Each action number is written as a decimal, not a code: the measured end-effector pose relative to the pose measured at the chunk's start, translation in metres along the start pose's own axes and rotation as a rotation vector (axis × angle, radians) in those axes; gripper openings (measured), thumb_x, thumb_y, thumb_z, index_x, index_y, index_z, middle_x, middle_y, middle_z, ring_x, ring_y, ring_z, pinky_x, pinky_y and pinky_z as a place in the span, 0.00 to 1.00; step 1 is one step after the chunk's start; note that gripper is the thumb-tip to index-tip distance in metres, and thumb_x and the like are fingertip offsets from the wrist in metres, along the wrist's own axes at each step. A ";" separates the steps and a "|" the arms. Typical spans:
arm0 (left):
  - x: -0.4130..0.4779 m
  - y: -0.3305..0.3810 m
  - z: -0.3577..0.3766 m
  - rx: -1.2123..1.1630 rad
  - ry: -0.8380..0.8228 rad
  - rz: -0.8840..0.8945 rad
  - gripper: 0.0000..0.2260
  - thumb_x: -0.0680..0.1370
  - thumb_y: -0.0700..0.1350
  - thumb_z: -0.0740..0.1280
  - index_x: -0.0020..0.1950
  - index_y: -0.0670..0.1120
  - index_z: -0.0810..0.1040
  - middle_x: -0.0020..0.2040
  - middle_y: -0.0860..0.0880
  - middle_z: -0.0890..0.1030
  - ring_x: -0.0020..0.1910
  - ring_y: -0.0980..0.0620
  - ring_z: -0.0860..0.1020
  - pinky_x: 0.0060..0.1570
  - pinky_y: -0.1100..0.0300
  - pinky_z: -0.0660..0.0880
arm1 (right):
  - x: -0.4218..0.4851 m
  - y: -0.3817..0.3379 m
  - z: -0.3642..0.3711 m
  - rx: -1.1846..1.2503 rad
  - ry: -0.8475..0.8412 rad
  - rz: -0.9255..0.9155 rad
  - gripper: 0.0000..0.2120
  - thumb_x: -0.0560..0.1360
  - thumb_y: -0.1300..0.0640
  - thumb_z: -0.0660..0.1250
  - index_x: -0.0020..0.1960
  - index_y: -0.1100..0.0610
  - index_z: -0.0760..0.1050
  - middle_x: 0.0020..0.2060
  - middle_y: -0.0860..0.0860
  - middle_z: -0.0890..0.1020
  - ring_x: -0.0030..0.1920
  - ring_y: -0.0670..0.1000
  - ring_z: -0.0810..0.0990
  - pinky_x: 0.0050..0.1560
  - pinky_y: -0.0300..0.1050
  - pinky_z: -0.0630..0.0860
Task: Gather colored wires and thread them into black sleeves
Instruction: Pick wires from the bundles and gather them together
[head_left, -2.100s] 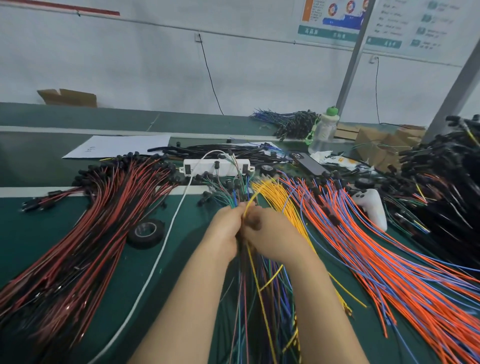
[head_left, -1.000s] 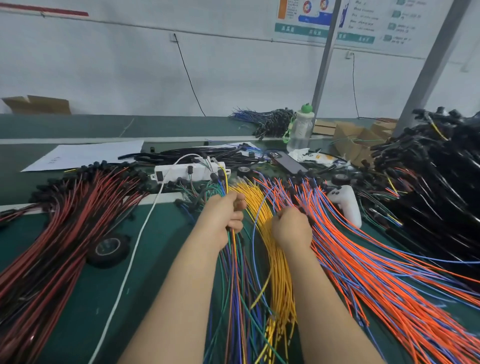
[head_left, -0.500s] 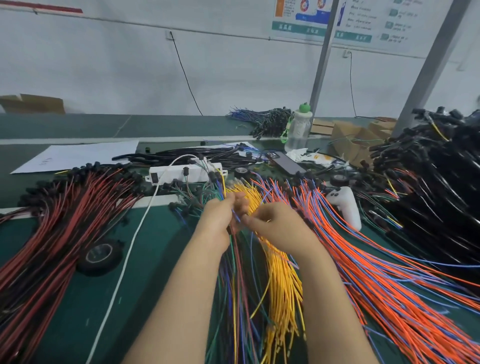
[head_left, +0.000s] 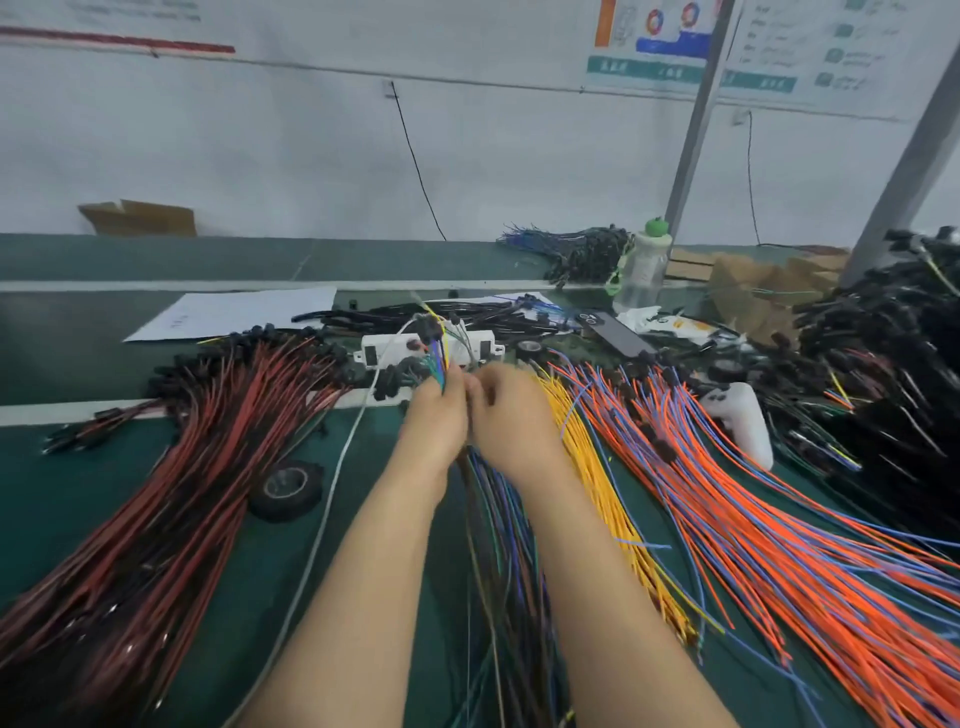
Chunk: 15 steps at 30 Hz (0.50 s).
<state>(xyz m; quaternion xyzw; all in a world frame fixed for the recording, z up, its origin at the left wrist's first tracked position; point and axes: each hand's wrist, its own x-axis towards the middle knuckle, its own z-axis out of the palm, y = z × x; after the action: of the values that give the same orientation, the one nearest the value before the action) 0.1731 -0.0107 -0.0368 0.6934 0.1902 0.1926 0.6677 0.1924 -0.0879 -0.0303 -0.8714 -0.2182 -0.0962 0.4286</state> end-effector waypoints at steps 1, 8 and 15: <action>-0.002 0.001 -0.004 -0.129 -0.034 -0.093 0.15 0.83 0.50 0.55 0.43 0.47 0.76 0.45 0.45 0.80 0.45 0.48 0.77 0.48 0.56 0.73 | -0.002 -0.007 0.005 -0.046 -0.019 -0.017 0.12 0.81 0.57 0.59 0.47 0.61 0.78 0.46 0.58 0.83 0.47 0.58 0.79 0.42 0.46 0.65; -0.012 0.029 -0.027 -0.104 -0.068 0.062 0.17 0.84 0.46 0.53 0.37 0.45 0.71 0.34 0.53 0.81 0.32 0.55 0.77 0.27 0.68 0.72 | -0.019 -0.022 -0.008 0.455 -0.422 0.194 0.18 0.82 0.46 0.55 0.43 0.56 0.74 0.33 0.54 0.77 0.36 0.54 0.76 0.43 0.46 0.75; -0.028 0.076 -0.028 -0.040 -0.360 0.157 0.22 0.80 0.62 0.49 0.39 0.48 0.71 0.28 0.54 0.77 0.21 0.59 0.73 0.26 0.66 0.71 | -0.015 -0.054 -0.028 1.287 -0.262 0.282 0.22 0.81 0.45 0.56 0.29 0.51 0.66 0.19 0.44 0.61 0.16 0.41 0.56 0.17 0.29 0.53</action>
<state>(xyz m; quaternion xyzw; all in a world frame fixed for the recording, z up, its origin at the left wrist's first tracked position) 0.1356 -0.0040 0.0393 0.7160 0.0091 0.1208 0.6875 0.1550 -0.0856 0.0200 -0.4667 -0.1664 0.2165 0.8412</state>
